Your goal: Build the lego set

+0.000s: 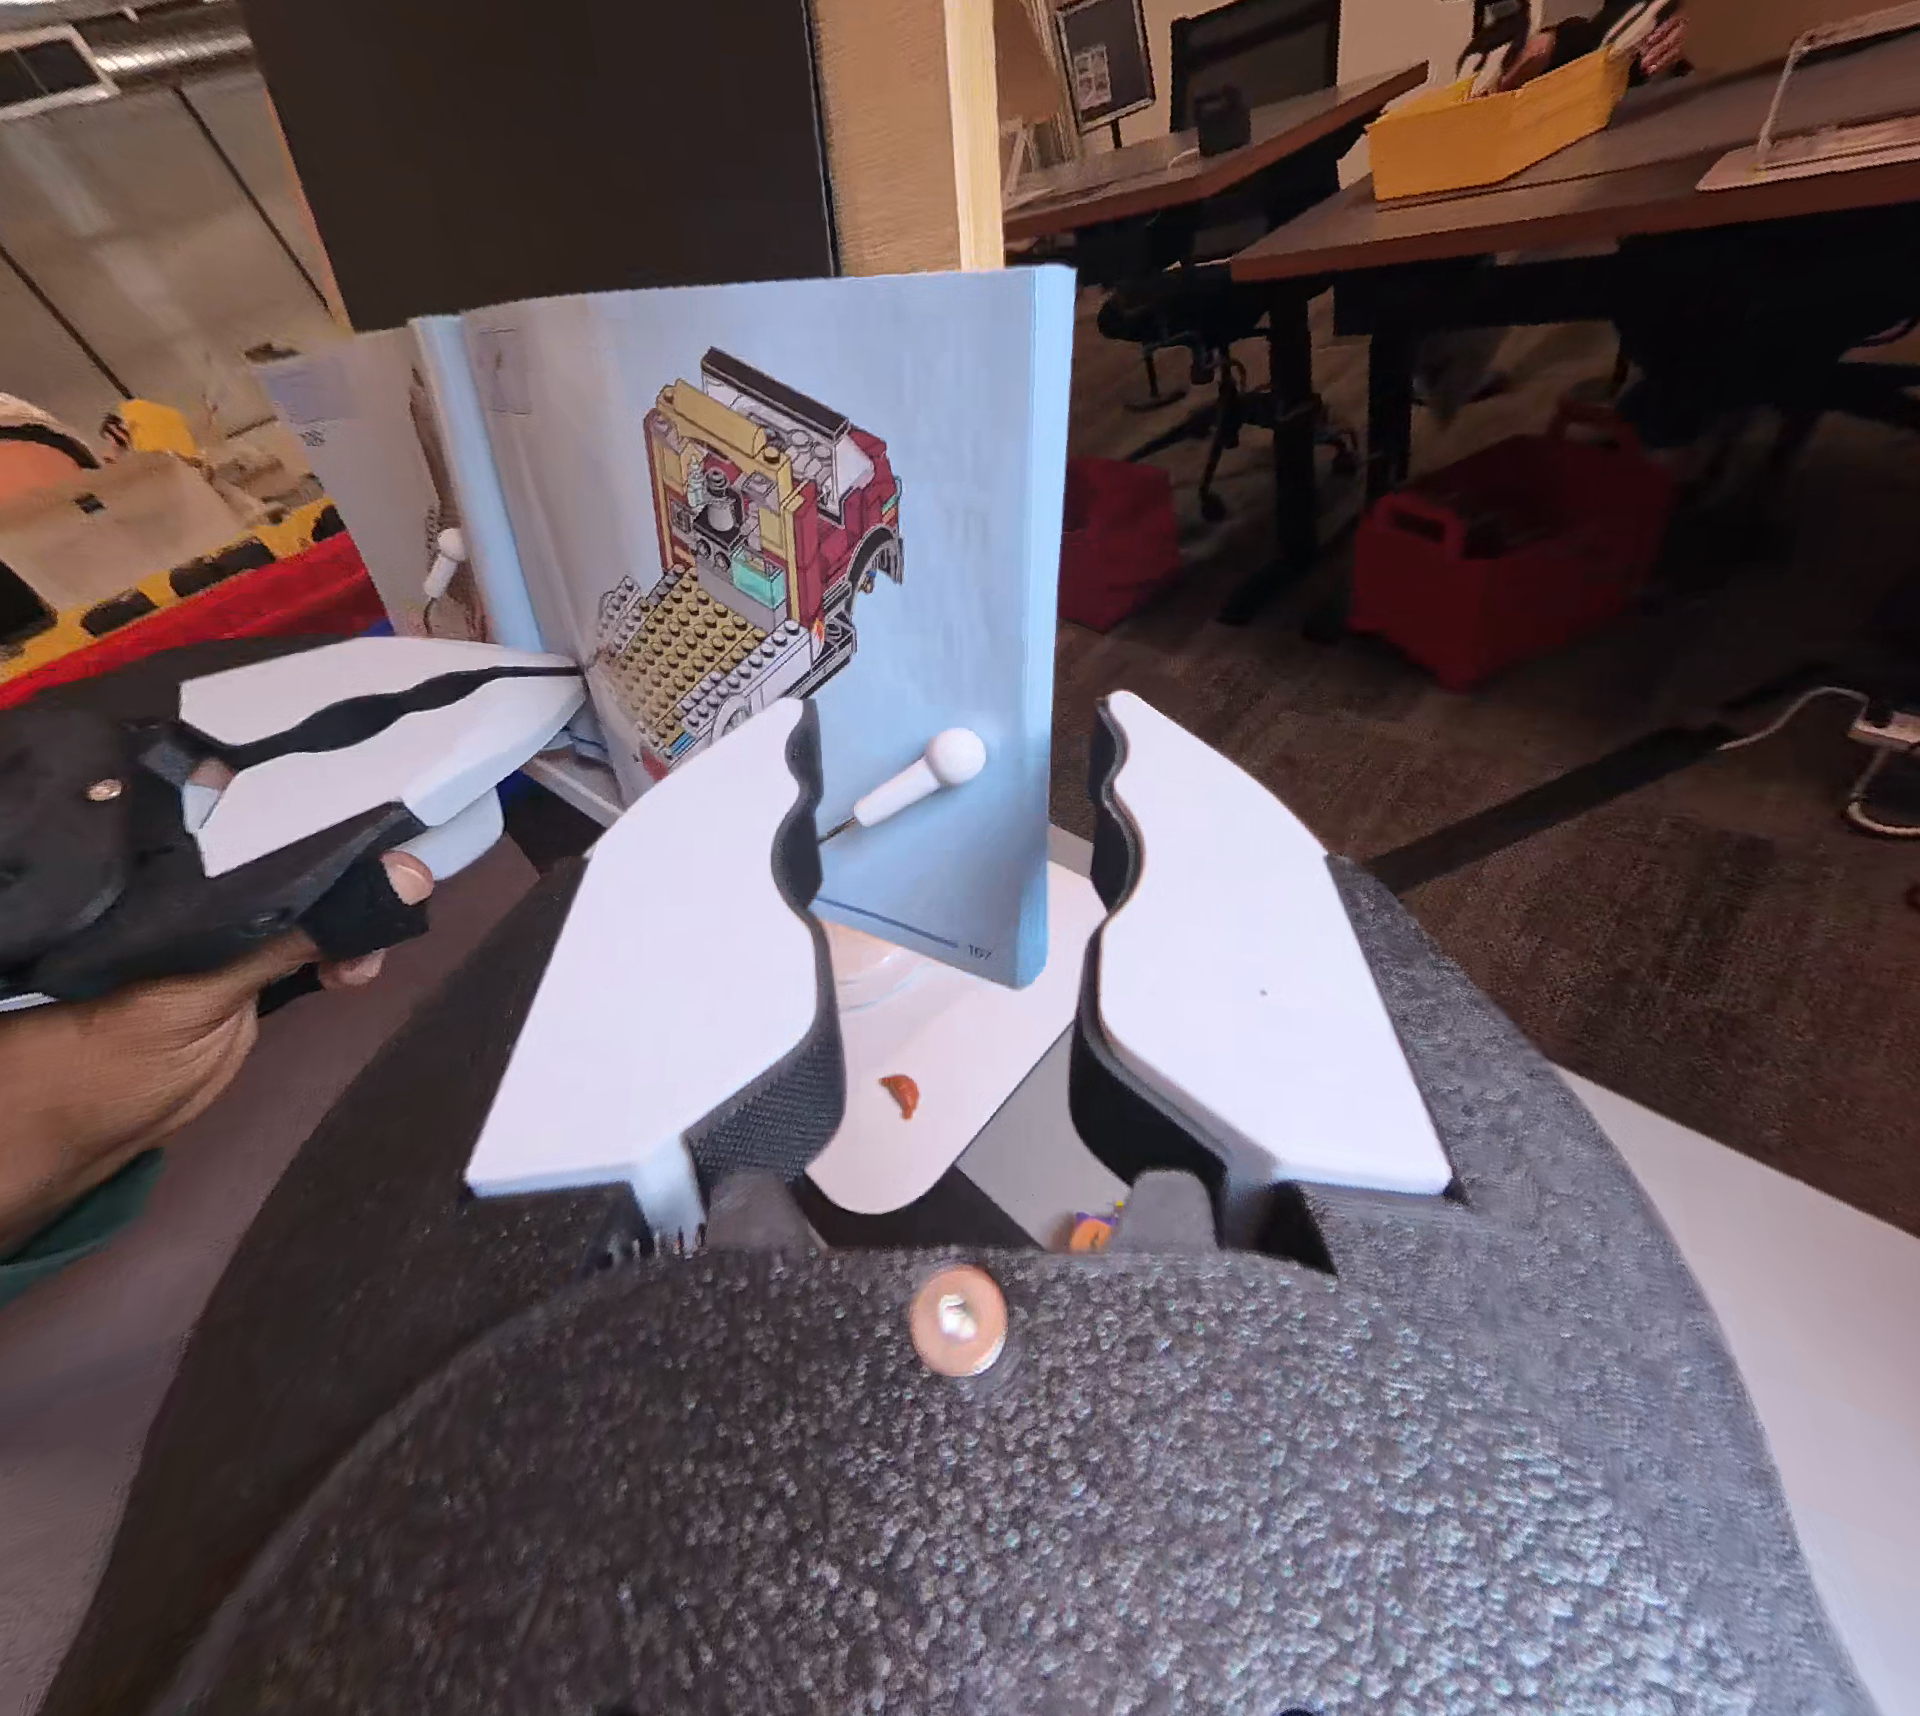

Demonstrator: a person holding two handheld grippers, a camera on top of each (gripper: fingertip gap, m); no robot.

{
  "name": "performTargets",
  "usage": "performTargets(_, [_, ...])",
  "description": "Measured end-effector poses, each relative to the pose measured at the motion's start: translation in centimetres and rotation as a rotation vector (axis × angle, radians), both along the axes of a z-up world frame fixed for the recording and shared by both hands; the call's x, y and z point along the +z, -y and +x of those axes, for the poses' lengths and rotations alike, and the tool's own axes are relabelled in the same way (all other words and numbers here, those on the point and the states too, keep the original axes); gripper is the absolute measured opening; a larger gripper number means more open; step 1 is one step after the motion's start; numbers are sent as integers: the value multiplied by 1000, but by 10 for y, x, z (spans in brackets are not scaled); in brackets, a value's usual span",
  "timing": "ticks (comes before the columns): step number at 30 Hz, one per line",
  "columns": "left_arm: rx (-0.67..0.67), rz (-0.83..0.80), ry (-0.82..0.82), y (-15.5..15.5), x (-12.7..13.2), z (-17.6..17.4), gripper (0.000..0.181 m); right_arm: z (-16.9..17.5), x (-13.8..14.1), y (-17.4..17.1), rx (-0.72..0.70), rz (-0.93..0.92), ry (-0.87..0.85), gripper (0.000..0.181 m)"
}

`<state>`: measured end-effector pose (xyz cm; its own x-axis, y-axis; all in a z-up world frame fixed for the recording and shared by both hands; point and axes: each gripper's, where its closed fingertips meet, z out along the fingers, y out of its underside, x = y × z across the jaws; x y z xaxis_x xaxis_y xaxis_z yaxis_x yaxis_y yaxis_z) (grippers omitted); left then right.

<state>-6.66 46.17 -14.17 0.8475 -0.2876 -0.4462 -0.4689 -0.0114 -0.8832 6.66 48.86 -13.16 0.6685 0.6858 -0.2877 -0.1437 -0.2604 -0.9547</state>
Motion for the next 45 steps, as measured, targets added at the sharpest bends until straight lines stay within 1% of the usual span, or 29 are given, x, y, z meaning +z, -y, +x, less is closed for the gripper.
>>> performTargets(1, [0, 1, 3, 0, 0, 0, 0, 0, 3, -4, -10, 6, 21, 44])
performTargets(3, [-3, 1, 4, 0, 0, 0, 0, 1, 10, -11, -37, 19, 52, 23])
performTargets(8, [-17, 6, -2, 3, 4, 0, 0, 3, 29, -17, -110, 105, 160, 6])
performTargets(12, [-23, -4, -14, 3, 3, 2, 0, 4, 41, -17, -131, 154, 220, 3])
performTargets(15, [-25, -5, -35, 2, -3, 1, 0, 3, 43, -20, -153, 168, 243, 6])
performTargets(19, [-34, -17, -58, 3, -13, 1, 0, 9, 33, -19, -146, 139, 198, 16])
performTargets(21, [-44, -18, -69, 4, -14, 2, 0, 9, 27, -17, -122, 136, 181, 24])
performTargets(24, [-72, -22, -72, 7, -13, 3, 0, 5, 20, -15, -41, 81, 107, 43])
performTargets(26, [-101, -27, -55, 11, -12, 5, 0, 1, 16, -15, 14, 45, 76, 48])
performTargets(29, [-129, -25, -14, 21, -7, 3, 0, -3, 9, -17, 53, 20, 77, 45])
performTargets(30, [-138, -27, 2, 25, -6, 2, 0, -6, 7, -17, 72, 13, 85, 40])
performTargets(31, [-142, -20, 18, 29, -4, 0, 0, -9, 6, -15, 99, 6, 82, 31])
performTargets(36, [-126, -7, 72, 42, 1, -24, 0, -10, 5, -8, 98, 16, 42, 26])
performTargets(41, [-90, -13, 205, 44, -2, -59, 0, -10, 6, -7, 64, 26, 46, 27])
performTargets(44, [-72, -43, 323, 46, -10, -81, 0, -6, 6, -5, 24, 28, 55, 35])
performTargets(45, [-71, -51, 360, 47, -12, -88, 2, -2, 7, -3, 4, 33, 46, 38])
